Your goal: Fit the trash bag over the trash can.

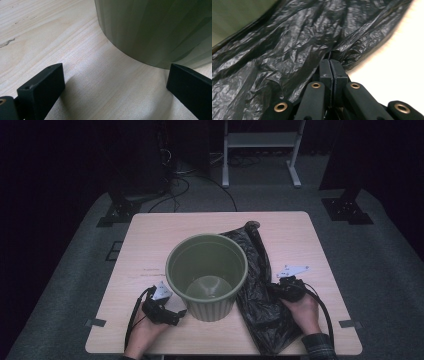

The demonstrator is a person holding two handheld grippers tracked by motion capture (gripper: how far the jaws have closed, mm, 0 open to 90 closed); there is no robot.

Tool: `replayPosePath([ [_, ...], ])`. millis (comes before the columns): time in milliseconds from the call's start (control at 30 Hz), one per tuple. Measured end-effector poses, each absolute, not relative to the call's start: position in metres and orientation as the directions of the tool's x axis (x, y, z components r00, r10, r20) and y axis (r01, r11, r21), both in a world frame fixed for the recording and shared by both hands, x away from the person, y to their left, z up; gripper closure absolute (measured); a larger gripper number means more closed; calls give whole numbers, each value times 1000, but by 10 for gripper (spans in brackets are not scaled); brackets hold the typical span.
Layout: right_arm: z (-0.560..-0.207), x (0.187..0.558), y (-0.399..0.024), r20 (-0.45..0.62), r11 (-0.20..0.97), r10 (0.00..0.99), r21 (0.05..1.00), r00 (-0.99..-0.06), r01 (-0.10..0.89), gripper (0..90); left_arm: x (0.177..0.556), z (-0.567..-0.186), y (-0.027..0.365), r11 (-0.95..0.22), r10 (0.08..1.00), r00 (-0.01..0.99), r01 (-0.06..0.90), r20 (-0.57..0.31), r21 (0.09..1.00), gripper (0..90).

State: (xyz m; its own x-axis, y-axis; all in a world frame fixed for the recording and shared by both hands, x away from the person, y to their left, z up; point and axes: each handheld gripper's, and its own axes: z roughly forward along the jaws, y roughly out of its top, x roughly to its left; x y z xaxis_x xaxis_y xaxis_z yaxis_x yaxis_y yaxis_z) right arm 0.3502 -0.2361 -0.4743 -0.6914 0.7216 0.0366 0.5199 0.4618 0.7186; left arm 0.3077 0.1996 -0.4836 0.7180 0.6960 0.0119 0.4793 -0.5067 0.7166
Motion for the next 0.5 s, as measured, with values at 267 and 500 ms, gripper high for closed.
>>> replayPosePath([
  [267,-475,348,-213,39,491,678,719,-734,491,844,308,-484,200,-507,696,718,479,12,717,2],
  [500,-476,350,-211,111,434,677,738,-728,517,589,308,-484,200,-508,695,719,478,12,717,3],
])
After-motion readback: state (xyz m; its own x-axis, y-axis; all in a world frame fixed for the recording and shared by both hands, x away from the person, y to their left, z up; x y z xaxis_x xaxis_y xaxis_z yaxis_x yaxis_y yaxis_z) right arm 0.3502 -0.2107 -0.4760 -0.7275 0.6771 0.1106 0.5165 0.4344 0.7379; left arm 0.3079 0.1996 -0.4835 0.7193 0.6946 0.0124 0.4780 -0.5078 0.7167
